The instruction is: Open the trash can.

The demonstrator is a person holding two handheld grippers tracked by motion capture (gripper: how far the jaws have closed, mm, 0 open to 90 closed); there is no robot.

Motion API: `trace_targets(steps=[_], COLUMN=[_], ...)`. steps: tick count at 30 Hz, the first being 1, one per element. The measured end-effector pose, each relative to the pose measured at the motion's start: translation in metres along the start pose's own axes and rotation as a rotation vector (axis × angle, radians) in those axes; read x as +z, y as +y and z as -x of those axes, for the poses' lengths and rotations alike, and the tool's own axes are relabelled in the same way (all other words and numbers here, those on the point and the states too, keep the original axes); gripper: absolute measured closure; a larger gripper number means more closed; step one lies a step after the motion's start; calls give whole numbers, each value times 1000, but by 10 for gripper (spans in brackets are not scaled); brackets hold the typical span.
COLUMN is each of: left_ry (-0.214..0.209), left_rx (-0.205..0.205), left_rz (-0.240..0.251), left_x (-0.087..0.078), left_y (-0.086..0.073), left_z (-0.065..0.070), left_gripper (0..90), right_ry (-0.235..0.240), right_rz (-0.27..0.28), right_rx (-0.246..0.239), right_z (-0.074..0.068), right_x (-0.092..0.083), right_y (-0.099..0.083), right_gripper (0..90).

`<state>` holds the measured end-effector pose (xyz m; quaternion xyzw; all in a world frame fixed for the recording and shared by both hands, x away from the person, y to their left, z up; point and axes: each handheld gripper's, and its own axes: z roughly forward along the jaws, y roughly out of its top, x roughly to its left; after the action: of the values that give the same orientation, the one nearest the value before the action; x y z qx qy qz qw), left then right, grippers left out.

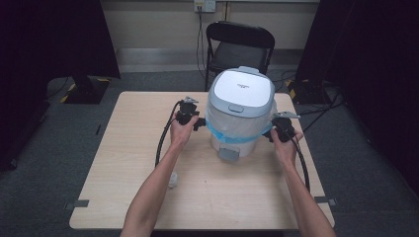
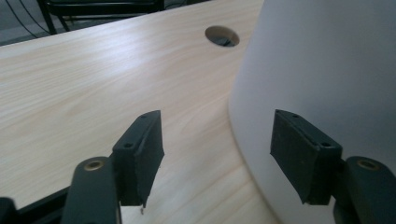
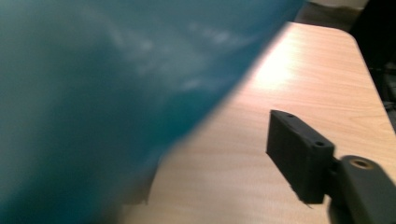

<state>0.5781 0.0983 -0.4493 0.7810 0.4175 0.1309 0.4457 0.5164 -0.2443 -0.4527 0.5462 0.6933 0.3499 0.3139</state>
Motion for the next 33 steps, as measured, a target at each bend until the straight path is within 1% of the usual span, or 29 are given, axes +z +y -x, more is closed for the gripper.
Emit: trace_targets(steps=[1,2,3,5,6,7,8,9,10,11,12,13,15,16,18,19,20,21,22,23,24,25,26,27,28,29,30,31,33], left_ry=[-9,13,10,-1,-14,-19,-22,-29,-40,-40,-53,-62,-43,-45,-60,-60,-53,-53,-43,-35,-26,-26,-12,-5,-5,-1,-1,-2,-5], left_rx=[3,17,15,-10,-9,-10,-4,8,10,15,17,29,58,61,36,36,38,38,63,77,74,74,92,92,92,97,97,101,100], left_rz=[7,10,12,24,39,39,41,39,36,35,28,16,8,10,18,18,11,11,-5,-7,-12,-12,-19,-17,-17,-23,-23,-22,-18], left_x=[5,6,7,5,4,3,2,1,-1,-3,-5,-8,-14,-18,-24,-24,-32,-32,-40,-44,-47,-47,-55,-58,-58,-65,-65,-71,-74], left_y=[4,4,5,2,1,0,-1,-1,-2,-3,-3,-3,-6,-8,-15,-15,-19,-19,-22,-24,-26,-26,-29,-31,-31,-35,-35,-40,-43], left_z=[3,3,3,4,5,6,7,9,9,10,10,10,11,11,9,9,9,9,11,10,12,12,12,13,13,13,13,15,16], left_gripper=[355,368,367,369,403,451,487,525,566,593,605,647,656,657,658,658,658,658,657,657,658,658,658,658,658,658,662,664,665], right_ry=[3,4,1,16,22,30,24,31,38,38,43,53,71,87,109,109,119,119,137,145,152,158,161,169,182,192,209,219,224], right_rz=[8,11,10,10,13,15,14,18,18,21,20,16,8,5,4,4,3,3,2,2,0,-4,-3,-5,-7,-7,-9,-11,-11], right_rx=[15,17,16,14,14,13,-1,-1,-5,-4,-7,-6,-9,-12,-15,-15,-18,-18,-19,-20,-24,-30,-41,-46,-52,-59,-60,-63,-67], right_z=[-1,-2,-3,-4,-4,-5,-6,-7,-9,-12,-14,-16,-18,-19,-22,-22,-27,-27,-31,-34,-36,-39,-41,-43,-46,-48,-49,-51,-52], right_x=[1,2,3,2,2,2,3,3,3,3,3,3,4,3,3,3,2,2,1,0,-1,-2,-3,-4,-5,-7,-9,-10,-11], right_y=[0,0,0,1,0,0,0,1,1,1,1,2,3,3,3,3,3,3,2,2,2,1,1,1,0,-1,-2,-3,-3], right_gripper=[426,441,448,502,529,557,576,613,652,693,730,748,750,750,752,752,759,759,759,760,760,760,763,776,775,775,774,768,768])
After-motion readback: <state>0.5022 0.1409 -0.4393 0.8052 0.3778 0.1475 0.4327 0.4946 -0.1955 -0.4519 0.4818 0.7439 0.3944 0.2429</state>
